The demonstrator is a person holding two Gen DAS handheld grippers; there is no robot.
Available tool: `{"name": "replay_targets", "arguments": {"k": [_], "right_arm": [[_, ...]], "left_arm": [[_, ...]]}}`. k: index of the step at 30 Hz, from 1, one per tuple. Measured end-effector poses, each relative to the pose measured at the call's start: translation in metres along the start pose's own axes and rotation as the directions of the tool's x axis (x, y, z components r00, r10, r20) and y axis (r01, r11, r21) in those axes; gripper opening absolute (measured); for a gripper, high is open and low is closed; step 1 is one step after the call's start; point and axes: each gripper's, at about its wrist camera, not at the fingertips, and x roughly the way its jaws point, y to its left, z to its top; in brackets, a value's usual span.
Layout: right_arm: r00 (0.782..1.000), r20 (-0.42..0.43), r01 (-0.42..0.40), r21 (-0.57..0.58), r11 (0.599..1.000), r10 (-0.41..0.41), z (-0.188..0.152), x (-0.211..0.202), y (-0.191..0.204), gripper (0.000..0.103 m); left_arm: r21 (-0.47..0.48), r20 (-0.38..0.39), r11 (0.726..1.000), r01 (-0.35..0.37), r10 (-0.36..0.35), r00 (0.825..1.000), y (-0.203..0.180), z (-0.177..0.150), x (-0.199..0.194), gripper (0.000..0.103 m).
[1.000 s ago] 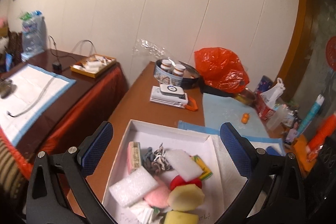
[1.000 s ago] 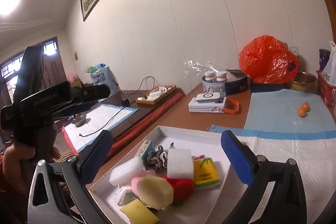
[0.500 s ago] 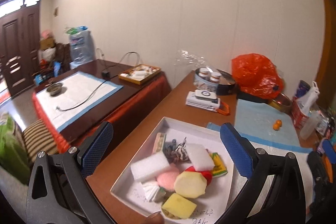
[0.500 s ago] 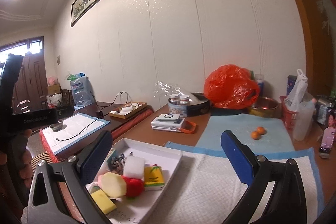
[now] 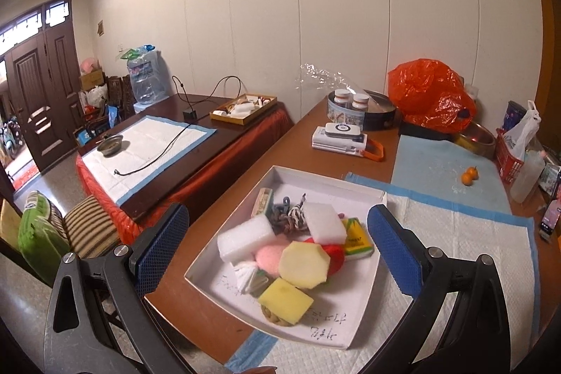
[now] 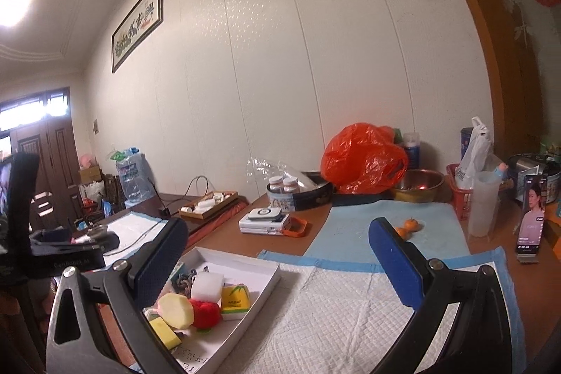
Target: Organize soft objects
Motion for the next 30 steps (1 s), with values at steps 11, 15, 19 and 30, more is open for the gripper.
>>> {"name": "replay_targets", "arguments": {"k": [11,15,19,30], "right_arm": [[0.999,0.021,-0.039,0.021,0.999,0.038,0.000,-0.023,-0.021,0.103],[1.000,0.008,-0.027,0.069,0.997,0.027,-0.001,-0.023,-0.030,0.103],[1.000,-0.006,-0.030,0.079,0.996,0.030,-0.004,-0.022,-0.031,0.103],[1.000,-0.016,-0.023,0.082,0.996,0.025,-0.006,-0.022,-0.031,0.103]], "left_arm": [[-0.045,-0.078,0.999,-0.003,-0.001,0.997,0.000,-0.020,-0.007,0.103],[-0.041,-0.071,0.999,0.015,-0.018,0.997,-0.002,-0.021,-0.011,0.103],[-0.042,-0.086,0.999,-0.001,-0.002,0.996,-0.004,-0.021,-0.007,0.103],[-0.028,-0.103,1.000,0.011,-0.014,0.995,-0.005,-0.020,-0.001,0.103]]}}
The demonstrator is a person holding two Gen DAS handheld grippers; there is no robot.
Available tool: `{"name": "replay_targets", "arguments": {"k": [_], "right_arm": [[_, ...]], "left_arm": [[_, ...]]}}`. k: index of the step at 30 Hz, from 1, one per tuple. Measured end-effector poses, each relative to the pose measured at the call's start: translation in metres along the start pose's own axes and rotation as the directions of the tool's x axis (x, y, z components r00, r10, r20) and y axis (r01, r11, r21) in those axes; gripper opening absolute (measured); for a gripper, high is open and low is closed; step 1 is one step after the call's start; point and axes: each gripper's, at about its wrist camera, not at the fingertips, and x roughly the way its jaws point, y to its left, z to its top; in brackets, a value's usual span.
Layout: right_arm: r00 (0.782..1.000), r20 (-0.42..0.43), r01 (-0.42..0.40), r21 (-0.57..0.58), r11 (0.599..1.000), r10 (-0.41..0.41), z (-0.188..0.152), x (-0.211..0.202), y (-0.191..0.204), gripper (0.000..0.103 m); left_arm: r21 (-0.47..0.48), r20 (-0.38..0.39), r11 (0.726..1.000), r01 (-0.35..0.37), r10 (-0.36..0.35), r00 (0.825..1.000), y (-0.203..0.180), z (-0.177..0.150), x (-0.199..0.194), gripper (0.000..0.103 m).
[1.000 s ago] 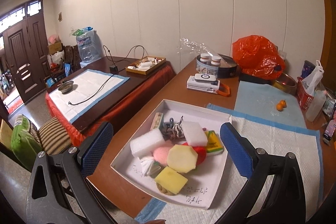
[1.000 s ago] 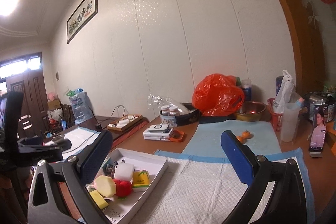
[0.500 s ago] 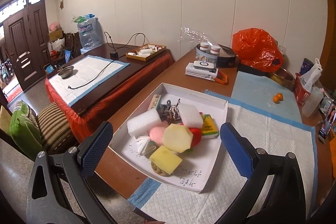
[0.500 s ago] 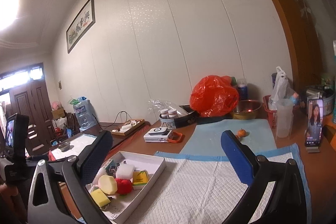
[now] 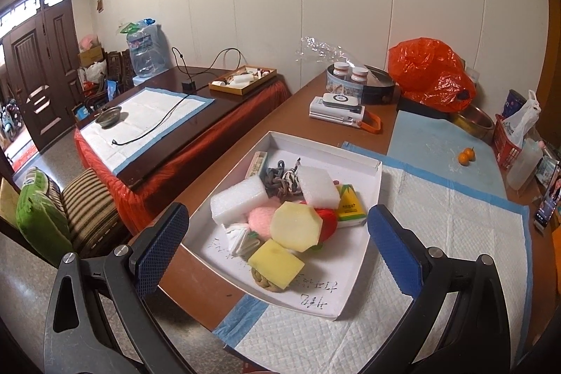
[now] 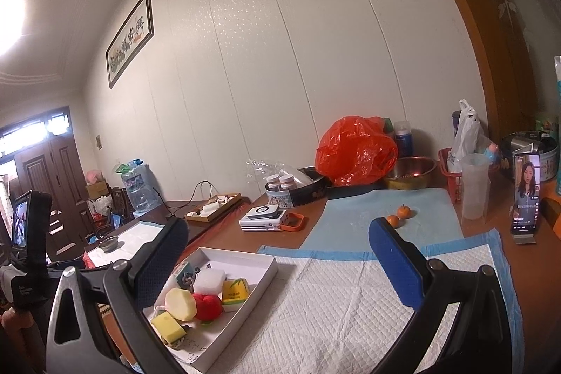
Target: Organize soft objects
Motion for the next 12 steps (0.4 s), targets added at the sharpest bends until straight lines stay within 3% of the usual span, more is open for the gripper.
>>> {"name": "replay_targets", "arguments": {"k": [12], "right_arm": [[1.000,-0.022,0.010,0.011,1.000,-0.009,-0.0030,0.0039,-0.0030,0.103]], "left_arm": [[0.009,-0.003,1.000,0.009,-0.009,1.000,0.0018,0.0005,0.0071,0.103]]}}
